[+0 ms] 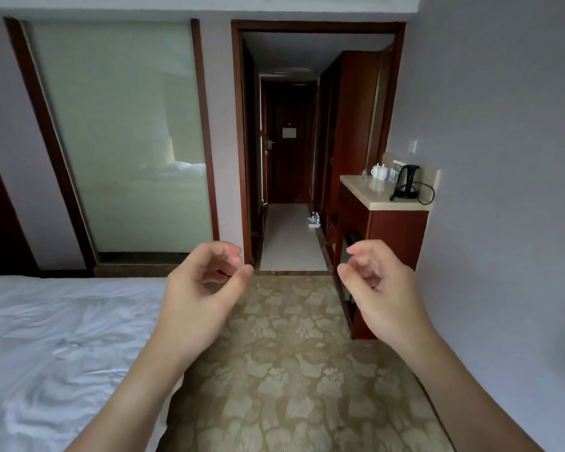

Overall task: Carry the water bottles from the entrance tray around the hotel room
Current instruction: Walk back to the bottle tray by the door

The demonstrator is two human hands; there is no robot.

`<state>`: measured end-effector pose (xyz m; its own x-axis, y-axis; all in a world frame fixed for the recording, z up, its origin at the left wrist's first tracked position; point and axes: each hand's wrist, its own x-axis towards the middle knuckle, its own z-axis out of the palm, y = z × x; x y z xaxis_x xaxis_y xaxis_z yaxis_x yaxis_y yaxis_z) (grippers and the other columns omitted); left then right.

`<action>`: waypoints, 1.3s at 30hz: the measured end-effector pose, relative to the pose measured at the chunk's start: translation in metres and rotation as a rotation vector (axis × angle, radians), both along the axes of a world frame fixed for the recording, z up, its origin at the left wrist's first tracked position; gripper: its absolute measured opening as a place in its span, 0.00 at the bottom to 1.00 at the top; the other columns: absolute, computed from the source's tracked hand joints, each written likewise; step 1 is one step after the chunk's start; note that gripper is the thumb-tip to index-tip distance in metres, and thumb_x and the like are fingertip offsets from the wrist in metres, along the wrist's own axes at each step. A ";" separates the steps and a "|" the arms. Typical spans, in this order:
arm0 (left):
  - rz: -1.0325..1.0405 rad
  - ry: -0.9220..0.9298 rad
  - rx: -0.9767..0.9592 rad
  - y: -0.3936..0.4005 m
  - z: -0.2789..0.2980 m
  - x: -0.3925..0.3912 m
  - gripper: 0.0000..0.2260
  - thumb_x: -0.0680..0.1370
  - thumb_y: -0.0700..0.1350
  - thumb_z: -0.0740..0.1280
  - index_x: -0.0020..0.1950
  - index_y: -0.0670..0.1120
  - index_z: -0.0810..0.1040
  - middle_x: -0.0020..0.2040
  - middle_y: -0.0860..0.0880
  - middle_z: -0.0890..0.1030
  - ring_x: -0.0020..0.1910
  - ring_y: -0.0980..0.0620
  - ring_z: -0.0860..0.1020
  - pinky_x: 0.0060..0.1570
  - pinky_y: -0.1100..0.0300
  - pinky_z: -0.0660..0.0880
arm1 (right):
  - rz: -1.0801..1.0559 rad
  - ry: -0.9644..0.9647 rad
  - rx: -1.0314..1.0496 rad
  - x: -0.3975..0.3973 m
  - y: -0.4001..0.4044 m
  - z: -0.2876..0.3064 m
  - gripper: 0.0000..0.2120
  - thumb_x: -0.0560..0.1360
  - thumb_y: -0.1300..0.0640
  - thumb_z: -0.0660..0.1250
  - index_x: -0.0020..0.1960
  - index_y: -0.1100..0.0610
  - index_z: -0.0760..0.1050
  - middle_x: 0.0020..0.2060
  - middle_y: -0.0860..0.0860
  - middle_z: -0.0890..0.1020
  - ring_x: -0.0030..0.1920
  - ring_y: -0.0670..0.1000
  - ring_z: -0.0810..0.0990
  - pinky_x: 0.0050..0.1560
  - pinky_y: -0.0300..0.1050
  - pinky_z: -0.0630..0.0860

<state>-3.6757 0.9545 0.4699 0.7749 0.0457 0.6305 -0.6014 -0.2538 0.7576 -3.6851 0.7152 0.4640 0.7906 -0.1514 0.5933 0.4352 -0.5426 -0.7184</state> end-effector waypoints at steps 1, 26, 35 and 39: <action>-0.004 -0.001 -0.003 0.002 -0.003 0.022 0.05 0.72 0.43 0.73 0.45 0.45 0.79 0.44 0.50 0.83 0.44 0.50 0.82 0.48 0.63 0.78 | -0.009 0.004 0.005 0.023 0.002 -0.002 0.09 0.75 0.54 0.70 0.54 0.49 0.75 0.41 0.45 0.82 0.43 0.42 0.79 0.44 0.28 0.72; -0.142 0.029 -0.032 -0.100 -0.006 0.564 0.03 0.75 0.37 0.71 0.47 0.44 0.80 0.44 0.46 0.82 0.44 0.52 0.81 0.46 0.64 0.78 | -0.077 -0.010 0.089 0.537 -0.086 -0.010 0.08 0.74 0.60 0.71 0.51 0.51 0.76 0.39 0.48 0.81 0.40 0.45 0.79 0.40 0.32 0.74; -0.012 0.010 0.029 -0.158 0.020 0.737 0.03 0.75 0.41 0.71 0.46 0.49 0.80 0.45 0.54 0.82 0.46 0.55 0.81 0.46 0.69 0.76 | 0.014 -0.057 0.086 0.732 -0.147 0.009 0.09 0.74 0.56 0.71 0.53 0.50 0.75 0.39 0.46 0.82 0.41 0.44 0.80 0.43 0.33 0.75; 0.027 0.037 0.035 -0.164 0.017 0.812 0.04 0.75 0.41 0.71 0.46 0.49 0.80 0.46 0.55 0.82 0.47 0.56 0.81 0.45 0.68 0.74 | 0.054 -0.026 0.095 0.814 -0.155 0.011 0.09 0.74 0.54 0.70 0.53 0.48 0.75 0.41 0.46 0.82 0.43 0.44 0.80 0.44 0.33 0.75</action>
